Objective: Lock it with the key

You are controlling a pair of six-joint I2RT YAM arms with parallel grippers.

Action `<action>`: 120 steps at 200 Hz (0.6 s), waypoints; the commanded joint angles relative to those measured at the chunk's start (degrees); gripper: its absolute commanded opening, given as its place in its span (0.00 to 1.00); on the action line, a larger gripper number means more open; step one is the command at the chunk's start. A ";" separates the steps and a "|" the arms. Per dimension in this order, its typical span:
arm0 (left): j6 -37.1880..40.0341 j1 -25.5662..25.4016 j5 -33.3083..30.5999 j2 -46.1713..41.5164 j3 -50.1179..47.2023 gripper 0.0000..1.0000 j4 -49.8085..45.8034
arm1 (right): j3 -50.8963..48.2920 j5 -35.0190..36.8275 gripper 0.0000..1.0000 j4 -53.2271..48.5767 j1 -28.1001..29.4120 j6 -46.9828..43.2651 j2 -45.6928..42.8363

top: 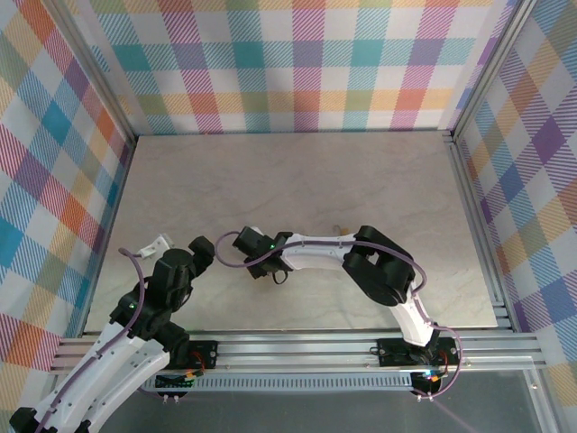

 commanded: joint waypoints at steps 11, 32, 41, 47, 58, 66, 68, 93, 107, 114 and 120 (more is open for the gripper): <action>1.75 -0.16 -1.92 -0.75 2.09 0.90 -1.61 | -1.12 0.36 0.42 -5.70 0.96 3.25 4.41; 2.17 -0.16 -2.12 -0.88 2.38 0.90 -2.29 | -0.94 0.54 0.41 -7.04 0.93 3.43 3.93; 2.27 -0.15 -2.30 -1.01 2.47 0.90 -2.60 | -0.49 0.57 0.39 -8.33 0.96 3.31 3.73; 2.28 -0.16 -2.39 -1.10 2.47 0.90 -2.79 | 0.02 0.25 0.40 -9.14 0.88 2.95 3.62; 2.28 -0.16 -2.48 -1.34 2.55 0.90 -3.15 | 1.32 -0.60 0.41 -11.68 0.89 2.36 3.89; 2.28 -0.16 -2.61 -1.53 2.56 0.90 -3.40 | 2.25 -2.04 0.43 -13.27 0.83 1.55 4.14; 2.28 -0.16 -2.65 -1.60 2.56 0.90 -3.46 | 2.53 -2.30 0.43 -13.80 0.80 1.53 4.27; 2.50 -0.16 -3.01 -2.06 2.90 0.90 -4.40 | 3.75 -5.42 0.43 -17.78 0.62 0.30 4.30; 2.74 -0.16 -3.31 -2.31 3.21 0.91 -5.05 | 4.25 -5.61 0.44 -19.54 0.58 -0.80 4.08; 2.85 -0.16 -3.51 -2.46 3.34 0.91 -5.38 | 4.85 -5.46 0.44 -20.57 0.48 -1.30 4.19; 2.97 -0.16 -3.67 -2.63 3.41 0.91 -5.56 | 5.40 -5.43 0.44 -21.40 0.29 -1.68 4.48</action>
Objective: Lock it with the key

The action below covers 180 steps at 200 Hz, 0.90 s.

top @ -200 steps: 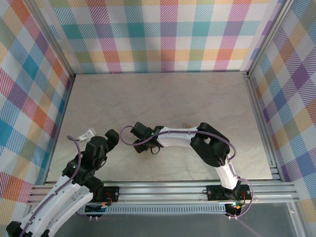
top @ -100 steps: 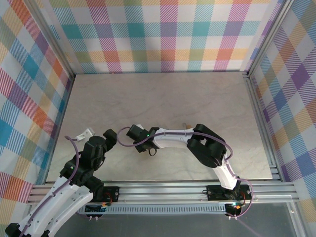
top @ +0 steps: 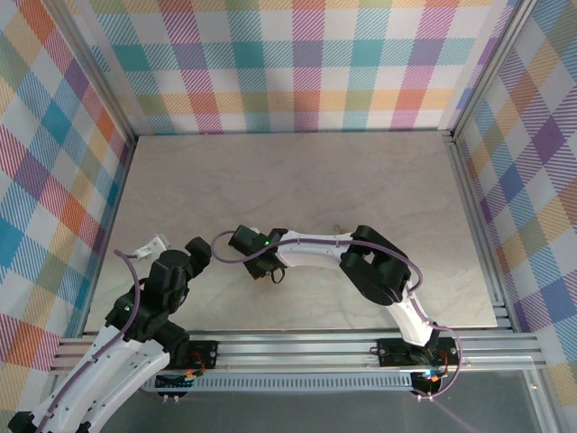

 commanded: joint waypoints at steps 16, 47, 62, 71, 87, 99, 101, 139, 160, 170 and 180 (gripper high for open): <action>1.57 -0.16 -2.43 -1.66 2.01 0.91 -2.67 | 2.69 -4.69 0.44 -15.53 -0.45 -3.64 4.24; 2.09 -0.20 -3.23 -2.71 2.41 0.91 -3.82 | 5.77 -4.54 0.44 -17.52 -0.68 -4.97 6.67; 2.14 -0.16 -3.42 -3.17 2.33 0.91 -4.09 | 7.69 -3.95 0.46 -18.28 -0.99 -5.21 7.91; 2.19 -0.16 -3.42 -3.26 2.32 0.91 -4.09 | 8.25 -3.82 0.47 -18.35 -1.29 -5.25 8.46; 2.27 -0.16 -3.39 -3.26 2.32 0.91 -4.33 | 9.08 -4.68 0.47 -18.35 -2.27 -5.15 9.34; 2.36 -0.16 -3.47 -3.50 2.41 0.91 -4.61 | 9.56 -4.70 0.46 -18.39 -2.83 -5.22 10.04; 2.43 -0.16 -3.50 -3.48 2.37 0.91 -4.68 | 9.66 -4.70 0.46 -18.43 -2.94 -5.25 10.20; 2.34 -0.16 -3.33 -4.24 2.19 0.91 -4.54 | 11.90 -4.72 0.45 -18.83 -3.65 -5.09 12.24; 2.36 -0.16 -3.00 -3.96 2.16 0.91 -4.33 | 12.99 -4.59 0.45 -18.88 -4.10 -4.91 13.40; 2.23 -0.16 -2.89 -3.97 1.74 0.91 -3.89 | 13.90 -4.56 0.44 -19.39 -4.23 -4.89 14.09; 2.03 -0.16 -2.72 -3.90 1.38 0.91 -3.57 | 14.05 -4.11 0.44 -19.41 -4.33 -4.73 14.40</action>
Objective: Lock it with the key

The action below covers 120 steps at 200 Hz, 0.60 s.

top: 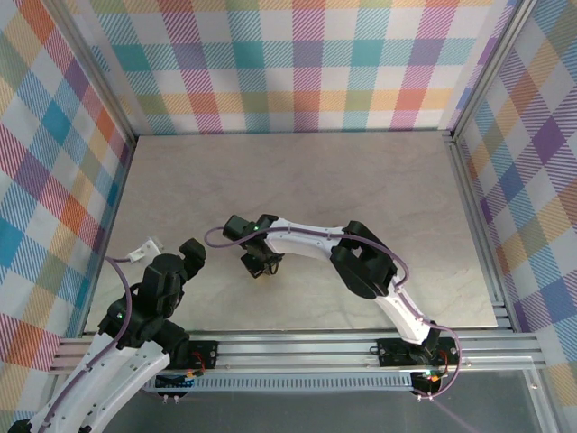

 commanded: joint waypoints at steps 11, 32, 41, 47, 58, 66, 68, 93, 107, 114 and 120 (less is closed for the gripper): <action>0.74 -0.16 -0.29 -0.25 0.22 0.91 -0.07 | -1.09 1.51 0.44 -2.07 -1.59 -0.09 6.58; 0.74 -0.16 -0.45 -0.07 0.33 0.91 -0.30 | -0.72 1.63 0.43 -1.68 -2.00 0.32 6.32; 0.89 -0.11 -0.46 -0.15 0.52 0.91 -0.44 | -0.49 1.37 0.43 -1.59 -2.14 0.32 6.36; 0.91 -0.16 -0.55 -0.16 0.65 0.91 -0.62 | -0.20 1.36 0.43 -1.47 -2.26 0.26 6.57; 1.11 -0.16 -0.55 -0.30 0.70 0.91 -0.73 | 1.32 1.02 0.43 -2.22 -2.31 -0.05 7.55; 1.09 -0.16 -0.50 -0.31 0.61 0.91 -0.75 | 2.73 1.08 0.42 -3.24 -2.30 -0.18 8.46; 1.14 -0.16 -0.49 -0.24 0.61 0.91 -0.73 | 2.98 1.14 0.41 -3.35 -2.31 -0.15 8.65; 0.84 -0.16 0.05 -0.25 0.19 0.91 -0.58 | 2.66 0.95 0.38 -2.65 -2.69 0.13 9.19; 0.74 -0.16 0.57 -0.25 -0.25 0.91 -0.07 | 1.86 0.25 0.33 -1.91 -3.17 -0.14 9.18; 0.66 -0.16 0.68 -0.16 -0.43 0.91 0.13 | 1.36 0.07 0.30 -1.60 -3.49 -0.32 9.18; 0.59 -0.16 0.76 -0.08 -0.52 0.91 0.28 | 1.02 -0.31 0.27 -1.34 -3.68 -0.57 9.11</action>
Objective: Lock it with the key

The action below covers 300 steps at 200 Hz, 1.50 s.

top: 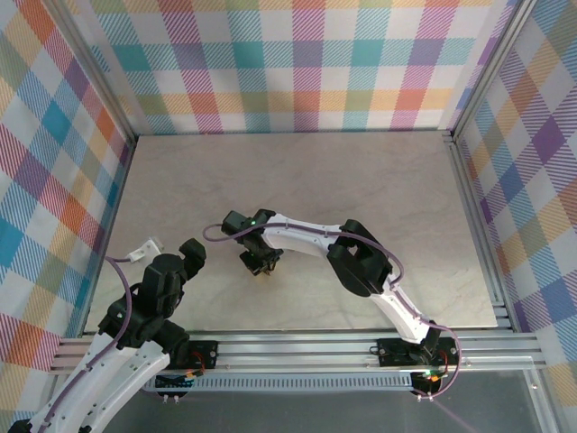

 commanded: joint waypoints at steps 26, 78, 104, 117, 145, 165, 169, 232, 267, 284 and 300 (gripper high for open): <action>0.39 -0.16 1.49 0.66 -0.88 0.91 1.27 | -5.72 0.04 0.17 4.55 -3.10 -1.71 4.80; -0.74 -0.16 3.57 2.03 -2.31 0.91 3.15 | -8.94 -3.40 0.10 6.84 -3.12 -2.39 -2.92; -1.60 -0.16 5.34 3.04 -3.31 0.90 4.78 | -10.74 -5.89 0.10 8.00 -3.12 -2.88 -6.13; -2.19 -0.17 6.52 3.96 -4.02 0.90 6.15 | -11.99 -6.98 0.10 9.06 -3.09 -3.07 -7.33; -3.63 -0.16 9.34 6.99 -5.47 0.90 9.94 | -13.97 -8.89 0.09 11.00 -3.11 -3.29 -9.12; -4.56 -0.16 11.19 9.20 -6.15 0.90 12.74 | -15.46 -10.41 0.09 12.68 -3.11 -3.58 -10.59; -4.76 -0.16 11.45 9.59 -6.28 0.90 13.40 | -15.77 -10.64 0.09 13.00 -3.12 -3.64 -10.93; -8.02 -0.24 15.73 15.91 -8.47 0.90 22.42 | -19.95 -13.56 0.07 17.28 -3.19 -4.72 -15.71; -9.75 -0.24 17.66 18.55 -9.81 0.89 27.47 | -21.78 -14.36 0.06 19.18 -3.46 -4.68 -17.99; -10.45 -0.24 18.33 19.40 -10.42 0.89 29.42 | -22.19 -15.23 0.06 19.81 -3.59 -4.71 -18.65; -11.00 -0.24 19.20 20.24 -10.89 0.89 31.09 | -22.68 -15.88 0.06 20.43 -3.64 -4.63 -19.27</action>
